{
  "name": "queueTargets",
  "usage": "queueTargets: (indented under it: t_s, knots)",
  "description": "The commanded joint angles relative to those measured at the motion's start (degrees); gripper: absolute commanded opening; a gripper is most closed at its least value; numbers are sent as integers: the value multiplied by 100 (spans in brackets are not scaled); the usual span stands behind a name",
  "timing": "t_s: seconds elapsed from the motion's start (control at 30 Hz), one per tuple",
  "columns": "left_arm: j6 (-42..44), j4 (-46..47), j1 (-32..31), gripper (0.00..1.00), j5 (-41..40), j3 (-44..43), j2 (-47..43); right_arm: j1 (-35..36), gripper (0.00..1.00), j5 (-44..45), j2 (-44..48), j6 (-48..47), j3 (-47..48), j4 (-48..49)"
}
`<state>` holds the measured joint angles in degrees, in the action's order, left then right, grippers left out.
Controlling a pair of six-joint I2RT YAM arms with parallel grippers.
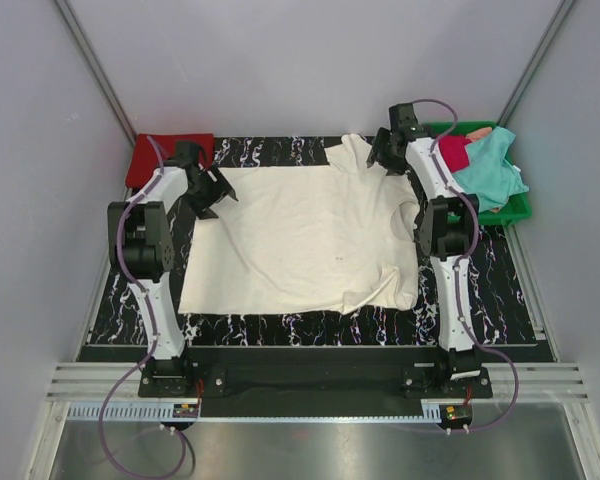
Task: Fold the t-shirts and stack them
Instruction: Flatten the tshirt out
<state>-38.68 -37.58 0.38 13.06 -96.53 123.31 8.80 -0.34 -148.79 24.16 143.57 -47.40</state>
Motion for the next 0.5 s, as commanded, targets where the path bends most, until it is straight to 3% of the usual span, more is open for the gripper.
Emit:
queueTargets:
  t_s: [0.0, 0.13, 0.17, 0.37, 0.47]
  knots:
    - [80, 198, -187, 80, 82, 616, -1428, 43, 68, -89, 1421, -26, -503, -558]
    - [-43, 76, -363, 82, 83, 1634, -2485, 69, 75, -238, 2955, -104, -1934, -771]
    - [-70, 32, -381, 82, 65, 1811, -2704, 61, 76, -299, 3257, -148, -2695, -728]
    - [-228, -986, -223, 76, -995, 3103, -4506, 122, 73, -1081, 5516, 52, -5737, -227]
    - [-316, -1374, 338, 70, -1209, 4026, -5402, 192, 68, -1460, 6431, 141, -6942, -15]
